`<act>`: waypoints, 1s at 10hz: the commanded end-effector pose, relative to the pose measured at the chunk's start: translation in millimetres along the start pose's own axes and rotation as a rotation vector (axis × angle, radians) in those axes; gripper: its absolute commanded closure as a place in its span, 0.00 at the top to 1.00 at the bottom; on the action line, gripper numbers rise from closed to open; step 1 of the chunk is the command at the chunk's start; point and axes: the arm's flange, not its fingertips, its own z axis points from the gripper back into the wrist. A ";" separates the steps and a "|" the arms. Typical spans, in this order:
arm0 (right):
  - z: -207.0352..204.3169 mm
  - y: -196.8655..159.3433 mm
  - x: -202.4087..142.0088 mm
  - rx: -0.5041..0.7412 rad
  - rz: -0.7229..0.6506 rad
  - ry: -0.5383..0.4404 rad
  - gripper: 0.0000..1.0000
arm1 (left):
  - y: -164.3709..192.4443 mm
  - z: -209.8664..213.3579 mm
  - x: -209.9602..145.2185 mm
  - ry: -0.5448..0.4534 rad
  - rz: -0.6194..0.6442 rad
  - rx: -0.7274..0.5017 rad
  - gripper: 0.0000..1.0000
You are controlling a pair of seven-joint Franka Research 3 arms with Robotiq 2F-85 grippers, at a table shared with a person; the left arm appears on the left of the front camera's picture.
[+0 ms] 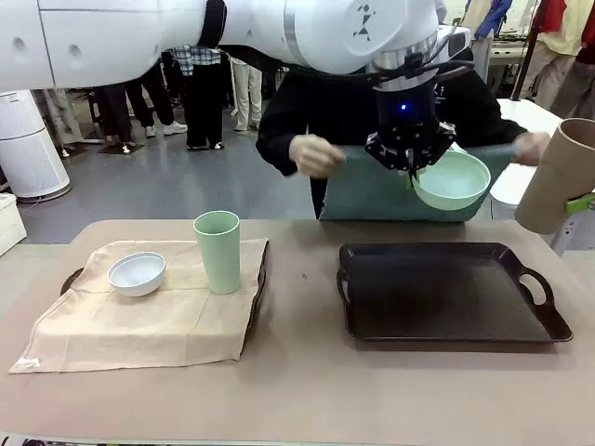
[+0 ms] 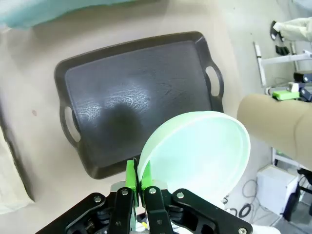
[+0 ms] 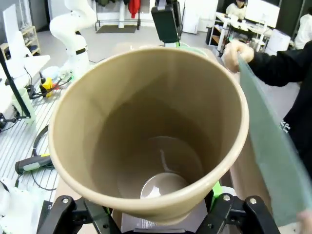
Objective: Set up a tray with a mat and arrange the tableware.
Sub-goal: Pick up the Picnic Bowl and Reusable plastic cup from the Handle tray in front of the human's position and hold them in the air, then place the Picnic Bowl and Reusable plastic cup back onto the Handle tray in front of the human's position.
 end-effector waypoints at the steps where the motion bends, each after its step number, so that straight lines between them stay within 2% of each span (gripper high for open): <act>1: -0.7 -4.5 -2.6 0.019 0.002 -0.034 0.28 | 4.7 -11.0 4.5 0.016 0.012 -0.018 0.00; 10: -0.7 -4.5 -2.6 0.019 0.002 -0.034 0.28 | 4.7 -11.0 4.5 0.016 0.012 -0.018 0.00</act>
